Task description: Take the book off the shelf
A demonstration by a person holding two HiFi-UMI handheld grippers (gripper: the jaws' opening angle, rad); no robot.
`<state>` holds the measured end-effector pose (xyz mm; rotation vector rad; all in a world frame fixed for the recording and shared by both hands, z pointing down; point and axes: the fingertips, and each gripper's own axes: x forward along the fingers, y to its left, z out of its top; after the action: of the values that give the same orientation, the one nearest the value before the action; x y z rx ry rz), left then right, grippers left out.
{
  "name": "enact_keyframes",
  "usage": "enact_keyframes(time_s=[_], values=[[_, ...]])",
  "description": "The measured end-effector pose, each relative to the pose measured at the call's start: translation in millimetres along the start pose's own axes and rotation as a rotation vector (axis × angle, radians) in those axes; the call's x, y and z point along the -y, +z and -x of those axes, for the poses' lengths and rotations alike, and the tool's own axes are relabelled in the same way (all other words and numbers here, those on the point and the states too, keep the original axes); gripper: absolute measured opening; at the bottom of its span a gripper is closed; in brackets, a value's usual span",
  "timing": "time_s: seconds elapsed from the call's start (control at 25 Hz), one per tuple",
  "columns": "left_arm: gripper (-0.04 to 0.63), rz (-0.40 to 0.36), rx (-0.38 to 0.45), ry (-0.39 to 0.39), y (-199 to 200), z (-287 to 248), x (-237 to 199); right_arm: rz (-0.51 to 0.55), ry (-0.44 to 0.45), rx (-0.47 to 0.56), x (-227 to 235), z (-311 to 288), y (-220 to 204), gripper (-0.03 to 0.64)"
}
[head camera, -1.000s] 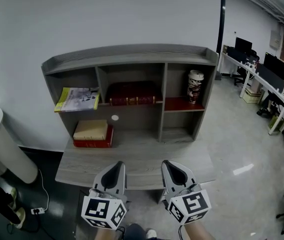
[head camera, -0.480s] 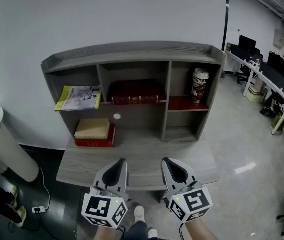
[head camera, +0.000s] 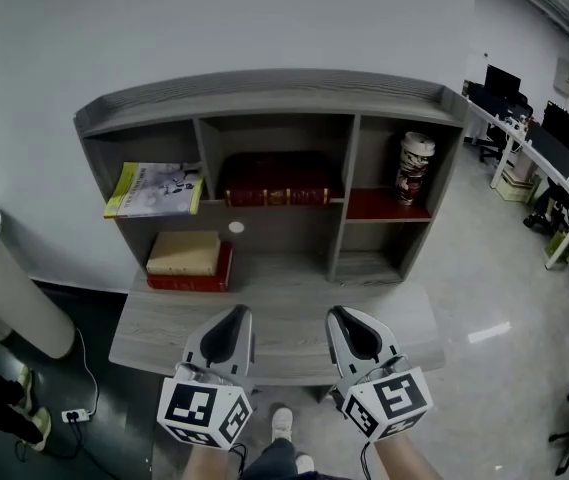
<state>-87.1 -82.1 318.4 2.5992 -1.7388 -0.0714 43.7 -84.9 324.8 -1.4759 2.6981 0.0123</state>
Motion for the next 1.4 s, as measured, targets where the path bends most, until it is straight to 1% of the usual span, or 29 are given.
enact_keyframes(time_s=[0.12, 0.16, 0.2, 0.24, 0.44, 0.72, 0.96, 1.24, 1.4], values=[[0.014, 0.006, -0.005, -0.001, -2, -12, -8, -0.003, 0.001, -0.010, 5, -12, -4, 0.014], [0.014, 0.006, -0.007, -0.004, -3, -16, -9, -0.003, 0.005, -0.014, 7, -16, -5, 0.030], [0.014, 0.007, -0.009, -0.008, -4, -21, -11, -0.004, 0.010, -0.019, 8, -20, -6, 0.071], [0.014, 0.009, -0.011, -0.012, -4, -25, -13, -0.004, 0.014, -0.022, 10, -24, -6, 0.093], [0.014, 0.025, -0.023, -0.031, -7, -49, -21, -0.004, 0.008, -0.027, 22, -44, -6, 0.110], [0.018, 0.023, -0.034, -0.031, -8, -79, -40, -0.017, 0.008, -0.040, 37, -75, -10, 0.142], [0.049, 0.019, -0.039, -0.043, -6, -105, -60, -0.022, 0.002, -0.040, 48, -105, -9, 0.176], [0.124, 0.016, -0.073, -0.063, -9, -133, -83, -0.026, -0.016, -0.046, 60, -133, -9, 0.208], [0.169, 0.011, -0.086, -0.072, -7, -149, -94, -0.022, -0.038, -0.042, 70, -147, -6, 0.216]])
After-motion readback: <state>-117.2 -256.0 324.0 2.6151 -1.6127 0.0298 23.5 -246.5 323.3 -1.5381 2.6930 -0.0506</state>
